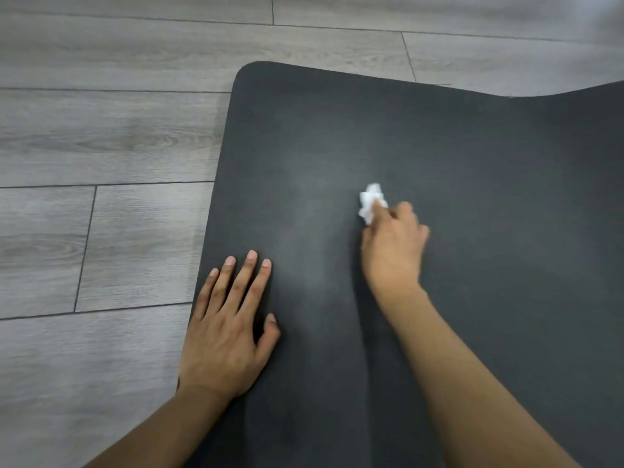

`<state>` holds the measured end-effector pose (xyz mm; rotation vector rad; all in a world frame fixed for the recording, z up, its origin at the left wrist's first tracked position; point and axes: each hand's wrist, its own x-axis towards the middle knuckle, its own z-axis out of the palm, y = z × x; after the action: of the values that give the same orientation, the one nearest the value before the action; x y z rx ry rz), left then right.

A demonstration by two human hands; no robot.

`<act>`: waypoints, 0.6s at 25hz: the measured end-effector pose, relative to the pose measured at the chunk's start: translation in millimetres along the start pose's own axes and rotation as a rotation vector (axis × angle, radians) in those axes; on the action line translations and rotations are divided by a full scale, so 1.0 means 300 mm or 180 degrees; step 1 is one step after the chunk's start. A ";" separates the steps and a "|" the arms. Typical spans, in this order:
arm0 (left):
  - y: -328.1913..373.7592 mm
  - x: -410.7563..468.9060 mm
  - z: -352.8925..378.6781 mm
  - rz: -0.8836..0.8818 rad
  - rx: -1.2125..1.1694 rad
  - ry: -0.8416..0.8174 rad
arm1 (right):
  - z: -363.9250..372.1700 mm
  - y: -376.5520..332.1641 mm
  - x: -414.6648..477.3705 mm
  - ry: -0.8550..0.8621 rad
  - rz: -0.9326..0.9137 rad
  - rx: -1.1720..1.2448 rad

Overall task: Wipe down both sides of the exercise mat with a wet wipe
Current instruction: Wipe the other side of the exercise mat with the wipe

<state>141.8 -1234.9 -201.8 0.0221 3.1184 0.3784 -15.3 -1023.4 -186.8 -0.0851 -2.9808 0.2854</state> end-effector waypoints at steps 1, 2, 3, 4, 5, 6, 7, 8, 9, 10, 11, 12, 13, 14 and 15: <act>0.003 -0.001 0.001 0.0001 0.0006 0.0017 | -0.011 0.041 0.003 0.0027 0.0372 0.0123; 0.004 0.001 0.002 0.0007 0.0008 0.0033 | -0.009 0.041 0.001 0.0070 0.0652 0.0229; 0.005 0.003 0.002 0.0011 0.0010 0.0045 | -0.002 -0.003 -0.007 0.0088 0.0776 0.0292; 0.005 0.003 0.002 0.0007 0.0017 0.0056 | 0.013 -0.076 -0.021 0.0080 0.0636 0.0343; 0.002 0.004 0.005 0.0001 0.0024 0.0065 | 0.029 -0.166 -0.040 0.0016 0.0287 0.0386; -0.001 0.004 0.009 0.0008 0.0017 0.0073 | 0.044 -0.262 -0.064 -0.0080 -0.0149 0.0456; -0.006 0.003 0.013 0.0043 0.0011 0.0083 | 0.052 -0.351 -0.092 -0.0236 -0.0598 0.0544; -0.010 0.002 0.016 0.0093 0.0011 0.0096 | 0.056 -0.424 -0.120 -0.0453 -0.1040 0.0627; -0.012 0.001 0.018 0.0127 0.0016 0.0104 | 0.056 -0.469 -0.135 -0.0698 -0.1388 0.0694; -0.014 0.002 0.020 0.0130 0.0016 0.0101 | 0.052 -0.481 -0.129 -0.0878 -0.1622 0.0760; -0.016 0.002 0.019 0.0112 -0.0003 0.0080 | 0.049 -0.459 -0.111 -0.0912 -0.1747 0.0773; -0.015 0.003 0.013 0.0091 -0.0033 0.0055 | 0.049 -0.411 -0.091 -0.0755 -0.1769 0.0719; -0.014 0.005 0.006 0.0084 -0.0053 0.0033 | 0.052 -0.345 -0.071 -0.0518 -0.1653 0.0662; -0.014 0.006 0.001 0.0091 -0.0059 0.0013 | 0.059 -0.259 -0.050 -0.0214 -0.1358 0.0640; -0.013 0.007 -0.002 0.0098 -0.0051 -0.0006 | 0.057 -0.164 -0.029 0.0070 -0.0989 0.0652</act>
<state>139.7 -1238.8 -202.3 0.0706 3.1162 0.4036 -11.2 -1075.4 -195.2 0.3898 -2.8647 0.5407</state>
